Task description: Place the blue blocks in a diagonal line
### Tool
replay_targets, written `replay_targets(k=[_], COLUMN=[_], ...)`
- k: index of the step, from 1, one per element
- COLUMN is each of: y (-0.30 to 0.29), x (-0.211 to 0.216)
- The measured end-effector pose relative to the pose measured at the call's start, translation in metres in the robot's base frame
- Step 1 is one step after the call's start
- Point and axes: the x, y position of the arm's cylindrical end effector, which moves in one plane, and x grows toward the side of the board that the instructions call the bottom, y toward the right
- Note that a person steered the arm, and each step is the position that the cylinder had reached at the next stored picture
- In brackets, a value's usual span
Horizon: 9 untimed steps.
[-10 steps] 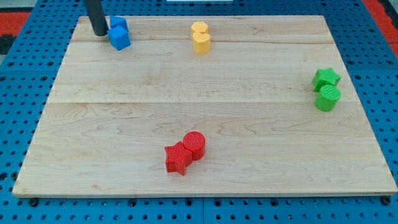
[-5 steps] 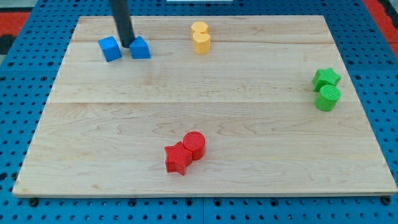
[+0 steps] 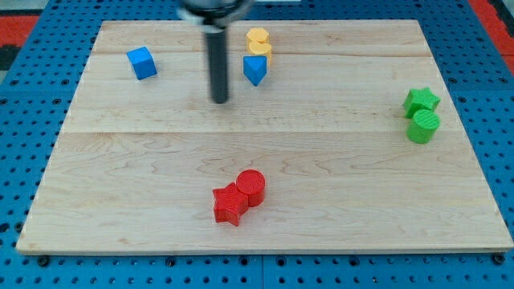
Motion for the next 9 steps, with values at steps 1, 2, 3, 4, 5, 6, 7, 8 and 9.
replay_targets(k=[1, 2, 3, 4, 5, 6, 7, 8, 9], y=[-0.141, -0.196, -0.174, -0.165, -0.089, 0.029, 0.036, 0.064, 0.121], x=[-0.067, -0.087, -0.116, -0.134, -0.088, -0.064, -0.064, -0.062, -0.055])
